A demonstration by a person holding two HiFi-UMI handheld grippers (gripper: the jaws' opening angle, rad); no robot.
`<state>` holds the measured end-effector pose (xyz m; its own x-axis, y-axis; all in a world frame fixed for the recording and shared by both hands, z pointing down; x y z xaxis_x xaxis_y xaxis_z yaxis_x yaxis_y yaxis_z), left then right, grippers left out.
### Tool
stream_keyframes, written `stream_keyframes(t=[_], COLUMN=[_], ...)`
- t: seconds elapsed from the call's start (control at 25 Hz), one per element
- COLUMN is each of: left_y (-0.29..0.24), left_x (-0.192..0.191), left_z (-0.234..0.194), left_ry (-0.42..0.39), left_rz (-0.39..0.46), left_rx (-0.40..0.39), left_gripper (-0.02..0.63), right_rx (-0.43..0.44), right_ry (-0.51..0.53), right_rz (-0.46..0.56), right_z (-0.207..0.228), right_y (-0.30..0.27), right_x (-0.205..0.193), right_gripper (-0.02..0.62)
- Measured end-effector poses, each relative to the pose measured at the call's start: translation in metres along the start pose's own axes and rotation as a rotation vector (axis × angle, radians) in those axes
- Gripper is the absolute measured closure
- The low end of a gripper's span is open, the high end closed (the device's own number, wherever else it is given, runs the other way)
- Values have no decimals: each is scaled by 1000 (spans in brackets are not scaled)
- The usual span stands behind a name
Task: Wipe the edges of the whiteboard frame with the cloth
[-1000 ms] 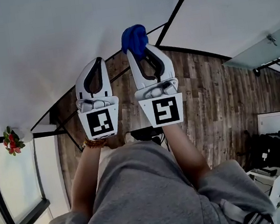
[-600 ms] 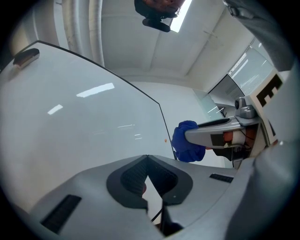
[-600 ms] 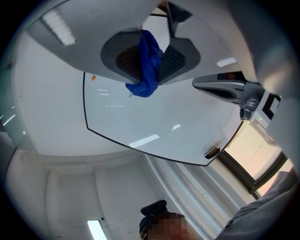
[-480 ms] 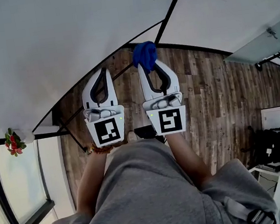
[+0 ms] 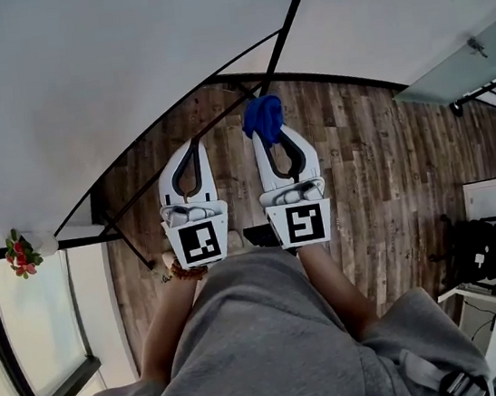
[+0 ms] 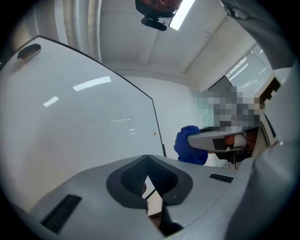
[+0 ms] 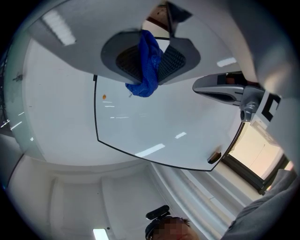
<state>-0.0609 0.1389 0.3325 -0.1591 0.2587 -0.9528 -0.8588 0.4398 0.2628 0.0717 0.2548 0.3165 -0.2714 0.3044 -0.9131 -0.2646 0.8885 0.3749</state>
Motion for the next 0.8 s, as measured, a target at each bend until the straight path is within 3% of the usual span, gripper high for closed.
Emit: stream_keyframes(t=[0.48, 0.8], left_y=[10, 18], left_x=[-13, -15], left_z=[30, 40], left_ry=[26, 34], left_rz=[-24, -23], left_rx=[-76, -114], left_gripper=[600, 600], right_rx=[23, -11], right_ry=[19, 14], right_rz=[-1, -8], right_z=[6, 8], right_y=[37, 56], right_x=[-1, 1], right_gripper=[496, 497])
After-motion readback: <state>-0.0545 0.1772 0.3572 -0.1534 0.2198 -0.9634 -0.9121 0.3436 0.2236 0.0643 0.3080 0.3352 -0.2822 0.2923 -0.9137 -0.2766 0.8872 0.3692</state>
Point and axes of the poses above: the fingertips, and each gripper's own axes: y backward along the fingers, z to its right, x out of its top, the point moved 10 cm from there along y, backward along the fingers, and after that the axes turned 14 degrees about z, right-handed, at the moved point
